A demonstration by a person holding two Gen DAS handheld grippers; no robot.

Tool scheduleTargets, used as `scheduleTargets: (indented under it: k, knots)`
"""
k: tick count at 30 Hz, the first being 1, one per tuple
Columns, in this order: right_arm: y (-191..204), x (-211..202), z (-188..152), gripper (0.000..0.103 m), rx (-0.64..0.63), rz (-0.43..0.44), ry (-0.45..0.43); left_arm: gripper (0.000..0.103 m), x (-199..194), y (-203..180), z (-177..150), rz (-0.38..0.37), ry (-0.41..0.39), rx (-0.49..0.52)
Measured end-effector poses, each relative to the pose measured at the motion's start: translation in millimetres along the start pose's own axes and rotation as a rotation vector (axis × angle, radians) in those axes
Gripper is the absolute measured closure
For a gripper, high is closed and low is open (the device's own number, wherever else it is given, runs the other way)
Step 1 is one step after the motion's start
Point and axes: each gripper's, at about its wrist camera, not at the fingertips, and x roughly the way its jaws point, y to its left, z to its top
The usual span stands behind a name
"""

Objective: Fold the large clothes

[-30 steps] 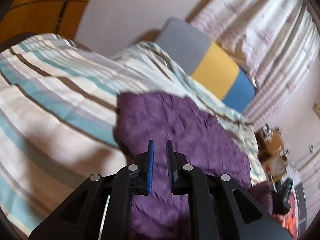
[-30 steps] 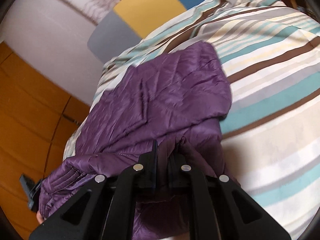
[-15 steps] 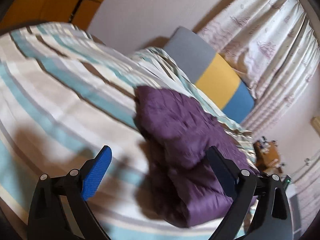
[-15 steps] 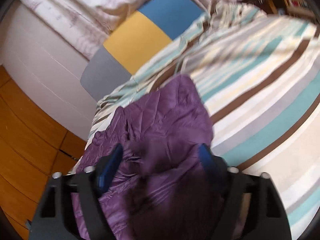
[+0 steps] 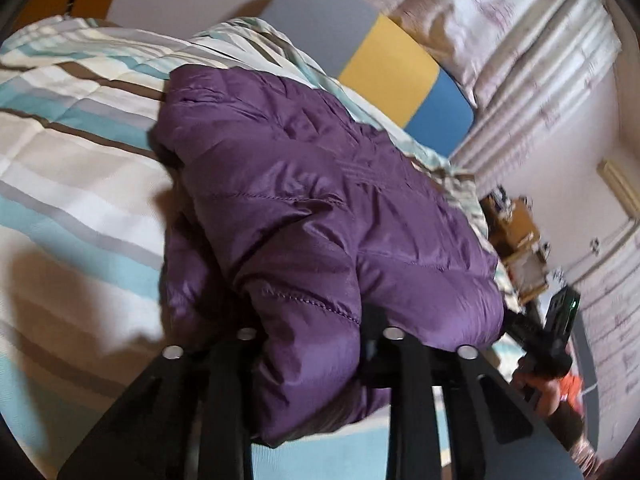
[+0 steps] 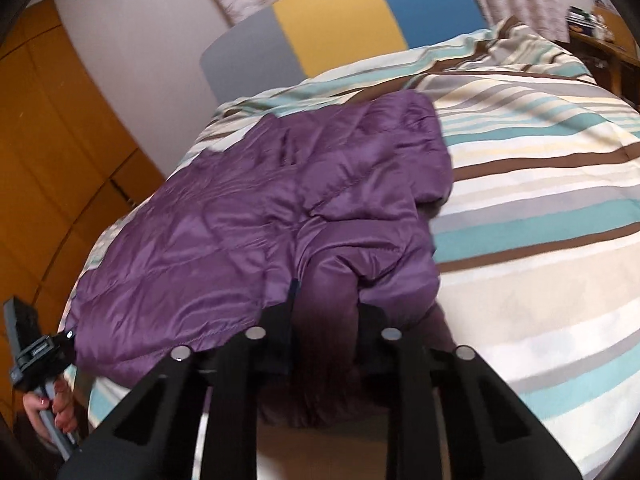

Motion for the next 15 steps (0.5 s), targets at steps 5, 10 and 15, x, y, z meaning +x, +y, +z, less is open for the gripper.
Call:
scheduleTargets:
  k: [5, 10, 15]
  knots:
    - [-8.5, -19.0, -21.7, 0.087, 0.019, 0.075, 0.042, 0.083, -21.4, -1.6, -19.8, -0.020, 0.035, 0.047]
    - [-7.8, -47.0, -40.3, 0.087, 0.010, 0.127, 0.080, 0.083, -43.3, 1.5, -39.8, -0.062, 0.059, 0.052]
    - [5.8, -73.7, -56.8, 0.088, -0.069, 0.138, 0.124, 0.083, -68.1, -4.5, -60.3, -0.066, 0.079, 0.091]
